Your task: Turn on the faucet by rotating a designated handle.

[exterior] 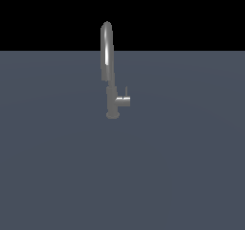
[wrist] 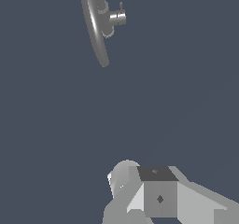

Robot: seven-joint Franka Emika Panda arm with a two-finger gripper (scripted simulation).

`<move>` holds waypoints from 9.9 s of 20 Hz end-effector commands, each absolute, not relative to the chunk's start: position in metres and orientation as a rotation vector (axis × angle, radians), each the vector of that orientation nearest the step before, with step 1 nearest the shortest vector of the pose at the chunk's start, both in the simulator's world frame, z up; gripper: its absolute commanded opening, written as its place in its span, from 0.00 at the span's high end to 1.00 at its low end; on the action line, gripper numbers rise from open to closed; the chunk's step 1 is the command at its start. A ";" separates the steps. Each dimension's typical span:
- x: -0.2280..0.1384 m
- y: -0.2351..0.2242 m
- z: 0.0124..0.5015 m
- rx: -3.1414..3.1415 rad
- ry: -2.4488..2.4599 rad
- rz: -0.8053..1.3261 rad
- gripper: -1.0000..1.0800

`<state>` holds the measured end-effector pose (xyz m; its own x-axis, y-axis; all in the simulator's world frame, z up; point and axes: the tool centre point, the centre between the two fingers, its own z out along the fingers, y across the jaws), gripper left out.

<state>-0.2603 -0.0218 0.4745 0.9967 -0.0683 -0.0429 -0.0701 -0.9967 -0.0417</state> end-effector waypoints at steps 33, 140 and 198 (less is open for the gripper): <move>-0.132 -0.007 0.438 -2.756 0.482 0.462 1.00; 0.074 -0.018 0.145 -1.237 1.193 1.231 1.00; 0.071 -0.019 0.033 -1.239 1.184 1.237 1.00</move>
<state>0.0738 -0.0324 0.0519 0.0302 -0.0018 -0.9995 -0.9990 -0.0332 -0.0301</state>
